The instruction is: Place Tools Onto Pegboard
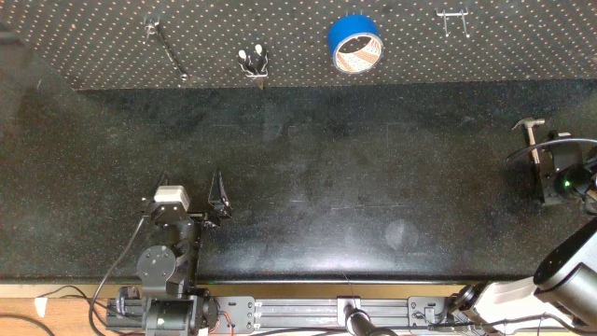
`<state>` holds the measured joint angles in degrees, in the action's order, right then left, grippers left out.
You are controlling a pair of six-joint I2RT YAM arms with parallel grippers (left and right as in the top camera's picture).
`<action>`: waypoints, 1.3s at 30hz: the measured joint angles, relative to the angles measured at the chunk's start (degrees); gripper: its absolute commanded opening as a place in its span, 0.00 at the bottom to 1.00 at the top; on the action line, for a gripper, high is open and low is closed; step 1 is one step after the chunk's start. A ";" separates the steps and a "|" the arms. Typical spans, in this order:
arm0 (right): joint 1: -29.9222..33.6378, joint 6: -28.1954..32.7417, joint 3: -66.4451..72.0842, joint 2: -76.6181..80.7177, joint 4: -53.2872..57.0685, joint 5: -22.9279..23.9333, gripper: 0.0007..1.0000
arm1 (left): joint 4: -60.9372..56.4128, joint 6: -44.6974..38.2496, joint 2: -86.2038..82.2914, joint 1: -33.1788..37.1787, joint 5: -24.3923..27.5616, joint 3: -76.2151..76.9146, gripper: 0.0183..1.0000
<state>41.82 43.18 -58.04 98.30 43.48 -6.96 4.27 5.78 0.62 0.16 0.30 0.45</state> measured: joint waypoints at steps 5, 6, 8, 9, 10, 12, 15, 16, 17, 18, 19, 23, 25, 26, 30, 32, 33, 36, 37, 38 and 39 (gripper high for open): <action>0.00 0.00 -0.11 -0.20 0.42 -0.26 0.07 | 0.00 0.00 0.00 0.00 0.00 0.00 1.00; -0.02 0.00 -0.11 -0.87 1.53 -1.05 0.07 | 0.00 0.00 0.00 0.00 0.00 0.00 1.00; -0.02 0.00 -0.11 -9.94 6.54 -6.38 0.07 | 0.00 0.00 0.00 0.00 0.00 0.00 1.00; -0.02 0.00 -0.09 -12.33 8.39 -7.34 0.08 | 0.02 0.00 0.07 0.00 0.02 0.00 1.00; -0.02 0.00 -0.11 -15.87 10.69 -8.44 0.07 | -0.02 0.00 0.00 0.00 0.00 0.02 1.00; -0.35 0.00 -0.11 -25.24 16.33 -11.04 0.07 | 0.00 0.00 0.02 0.00 0.00 0.00 1.00; -8.81 -0.85 -0.11 -35.30 20.55 -12.98 0.07 | 0.00 0.00 0.00 0.00 0.02 0.00 1.00; -10.95 -1.11 -0.11 -37.33 20.68 -13.97 0.07 | 0.00 0.00 0.00 0.00 0.00 0.00 1.00; -12.39 -2.64 -0.68 -37.62 20.90 -13.55 0.07 | 0.00 0.00 0.00 0.00 0.00 0.00 1.00; -16.50 -4.46 -3.78 -37.57 21.09 -13.60 0.08 | 0.00 0.00 0.02 0.00 0.02 0.00 1.00; -19.71 -5.75 -8.13 -37.99 21.31 -14.19 0.08 | 0.00 0.00 0.00 0.00 0.00 0.00 1.00; -25.40 -8.39 -16.50 -37.86 20.85 -14.25 0.07 | 0.00 0.00 0.00 0.00 0.00 0.00 1.00; -25.51 -8.66 -16.76 -35.23 18.51 -14.23 0.07 | 0.00 0.00 0.00 0.00 0.00 0.00 1.00; -25.51 -8.70 -16.76 -33.86 17.27 -14.23 0.07 | 0.00 0.00 0.00 0.00 0.00 0.00 1.00; -25.51 -9.07 -16.79 -28.39 12.63 -14.67 0.07 | 0.00 0.00 0.00 0.00 0.00 0.00 1.00; -25.51 -9.09 -16.81 -25.83 11.30 -14.88 0.07 | 0.00 0.00 0.00 0.00 0.00 0.00 1.00; -25.51 -9.11 -16.81 -25.31 10.95 -15.10 0.07 | 0.00 0.00 0.00 0.00 0.00 0.00 1.00; -25.70 -9.51 -16.81 -24.35 10.38 -17.18 0.07 | 0.00 0.00 0.00 0.00 0.00 0.00 1.00; -26.64 -9.51 -16.81 -23.45 10.38 -17.27 0.07 | 0.00 0.00 0.00 0.00 0.00 0.00 1.00; -26.93 -9.51 -16.81 -23.08 10.36 -17.27 0.07 | 0.00 0.00 0.00 0.00 0.00 0.00 1.00; -27.02 -9.51 -16.81 -22.34 9.97 -17.29 0.07 | 0.00 0.00 0.00 0.00 0.00 0.00 1.00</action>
<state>14.81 33.67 -74.85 75.96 53.45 -24.25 4.27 5.78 0.62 0.16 0.30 0.45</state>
